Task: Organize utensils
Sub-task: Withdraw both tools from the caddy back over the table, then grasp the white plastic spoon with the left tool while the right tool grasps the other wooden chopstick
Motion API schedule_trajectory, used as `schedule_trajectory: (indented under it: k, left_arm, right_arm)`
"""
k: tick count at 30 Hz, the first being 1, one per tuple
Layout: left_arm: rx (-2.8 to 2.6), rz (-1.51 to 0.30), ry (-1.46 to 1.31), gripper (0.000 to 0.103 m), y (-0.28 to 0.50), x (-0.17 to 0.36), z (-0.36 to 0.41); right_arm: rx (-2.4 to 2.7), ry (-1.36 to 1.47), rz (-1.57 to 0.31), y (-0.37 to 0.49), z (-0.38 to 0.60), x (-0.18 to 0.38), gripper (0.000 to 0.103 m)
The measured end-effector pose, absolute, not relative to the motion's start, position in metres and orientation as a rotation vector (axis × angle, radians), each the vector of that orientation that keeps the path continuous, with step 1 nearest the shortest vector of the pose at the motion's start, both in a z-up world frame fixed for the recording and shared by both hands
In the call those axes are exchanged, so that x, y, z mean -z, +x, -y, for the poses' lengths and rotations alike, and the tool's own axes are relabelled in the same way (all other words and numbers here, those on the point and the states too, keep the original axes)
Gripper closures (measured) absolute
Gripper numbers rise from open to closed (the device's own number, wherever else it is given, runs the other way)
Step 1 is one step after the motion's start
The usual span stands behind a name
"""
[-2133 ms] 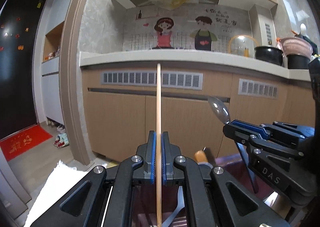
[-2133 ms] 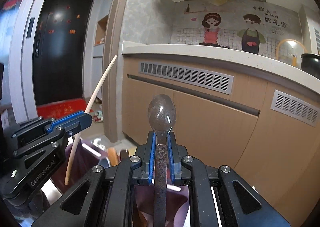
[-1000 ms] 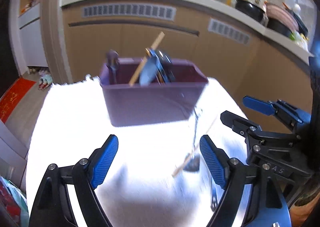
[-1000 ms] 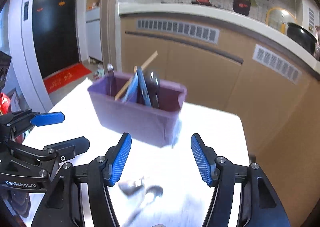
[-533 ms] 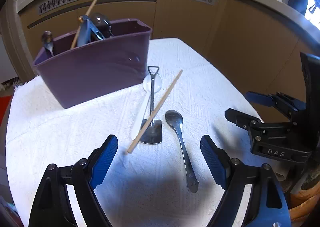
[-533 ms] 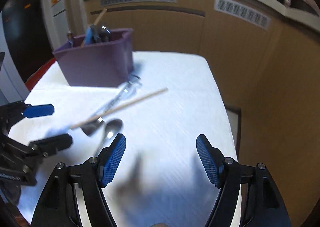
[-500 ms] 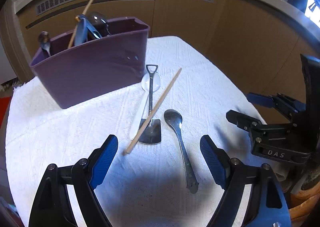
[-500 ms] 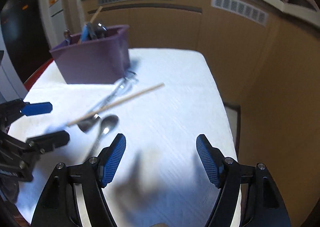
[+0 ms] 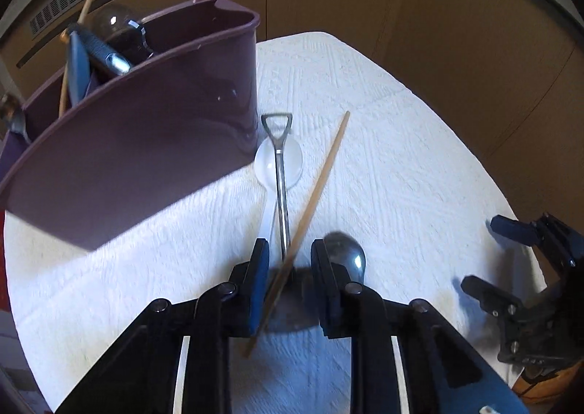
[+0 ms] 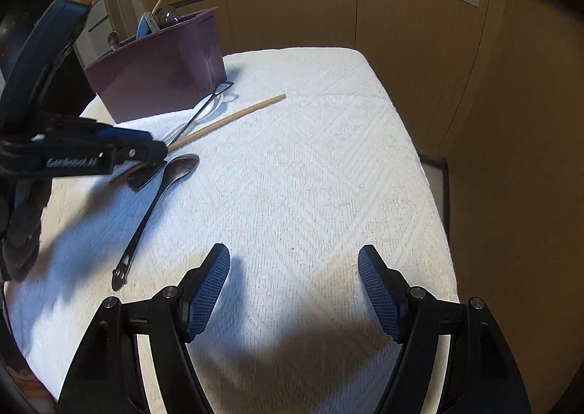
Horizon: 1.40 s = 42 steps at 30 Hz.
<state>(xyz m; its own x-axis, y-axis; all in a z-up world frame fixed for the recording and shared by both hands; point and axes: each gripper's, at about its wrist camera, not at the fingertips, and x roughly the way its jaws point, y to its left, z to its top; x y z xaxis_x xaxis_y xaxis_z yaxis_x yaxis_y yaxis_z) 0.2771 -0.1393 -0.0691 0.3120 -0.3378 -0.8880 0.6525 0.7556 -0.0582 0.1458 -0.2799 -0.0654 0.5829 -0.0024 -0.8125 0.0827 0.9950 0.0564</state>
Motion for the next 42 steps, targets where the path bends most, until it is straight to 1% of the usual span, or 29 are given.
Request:
schedule_trajectory:
  k: [8,10,11,12,15,24,33,36,40,42]
  left_arm:
    - [0.607,-1.115,0.366,0.081,0.306,0.077,0.151]
    - [0.603,-1.111,0.359,0.089,0.305,0.075,0.148]
    - [0.607,-1.111,0.344,0.09,0.303,0.073,0.144]
    - [0.604,-1.11,0.339,0.097,0.3,0.072,0.141]
    - [0.572,-1.083,0.337,0.097,0.283,0.067,0.118]
    - [0.459,-1.097,0.21,0.097,0.243,0.063,0.022]
    - [0.366,-1.078,0.143,0.097,0.212,0.073,-0.016]
    - [0.364,-1.079,0.113,0.097,0.212,0.076,-0.019]
    - [0.373,-1.081,0.085,0.096,0.213,0.077,-0.02]
    - [0.377,-1.081,0.08,0.096,0.212,0.077,-0.021]
  right_arm:
    - [0.035,0.091,-0.955,0.15,0.277,0.067,0.03]
    - [0.033,0.086,-0.955,0.15,0.276,0.066,0.03]
    - [0.034,0.083,-0.955,0.15,0.275,0.066,0.03]
    - [0.034,0.079,-0.955,0.151,0.275,0.064,0.03]
    - [0.031,0.056,-0.945,0.153,0.271,0.058,0.03]
    - [-0.067,0.021,-0.941,0.177,0.234,0.041,0.03]
    - [-0.056,0.154,-1.015,0.24,0.202,0.046,0.031]
    - [0.05,0.2,-1.034,0.267,0.209,0.055,0.035]
    - [0.131,0.212,-1.051,0.29,0.211,0.063,0.037]
    - [0.139,0.162,-1.058,0.294,0.204,0.065,0.049]
